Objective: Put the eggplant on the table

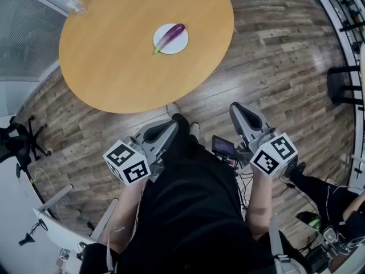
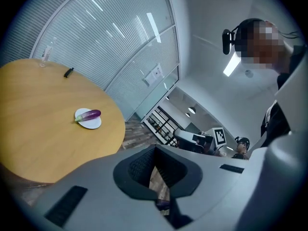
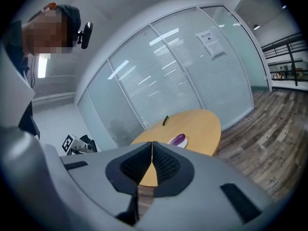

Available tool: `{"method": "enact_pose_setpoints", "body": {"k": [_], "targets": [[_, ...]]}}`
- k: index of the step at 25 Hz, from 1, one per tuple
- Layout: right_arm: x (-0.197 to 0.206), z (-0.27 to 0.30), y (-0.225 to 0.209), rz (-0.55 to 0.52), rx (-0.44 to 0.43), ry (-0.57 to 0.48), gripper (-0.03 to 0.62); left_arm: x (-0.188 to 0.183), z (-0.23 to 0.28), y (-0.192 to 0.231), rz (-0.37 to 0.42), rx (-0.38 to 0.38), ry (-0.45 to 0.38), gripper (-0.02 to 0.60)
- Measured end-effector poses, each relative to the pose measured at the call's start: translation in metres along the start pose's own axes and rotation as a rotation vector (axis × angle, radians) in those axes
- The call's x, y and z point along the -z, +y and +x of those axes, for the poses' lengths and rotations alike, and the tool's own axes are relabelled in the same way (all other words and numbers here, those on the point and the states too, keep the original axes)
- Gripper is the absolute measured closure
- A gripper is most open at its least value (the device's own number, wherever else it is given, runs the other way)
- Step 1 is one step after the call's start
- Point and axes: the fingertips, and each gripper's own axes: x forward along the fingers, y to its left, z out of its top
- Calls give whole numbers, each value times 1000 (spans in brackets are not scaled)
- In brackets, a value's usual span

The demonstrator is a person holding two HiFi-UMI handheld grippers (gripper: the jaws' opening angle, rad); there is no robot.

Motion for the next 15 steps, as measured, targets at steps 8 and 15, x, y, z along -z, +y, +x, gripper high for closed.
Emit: {"method": "enact_pose_setpoints", "body": {"k": [8, 15], "targets": [[34, -11, 13, 8, -84, 42, 576, 37, -21, -21, -21, -68, -6, 571], [21, -15, 32, -16, -118, -13, 577, 20, -34, -28, 19, -63, -80, 571]]}}
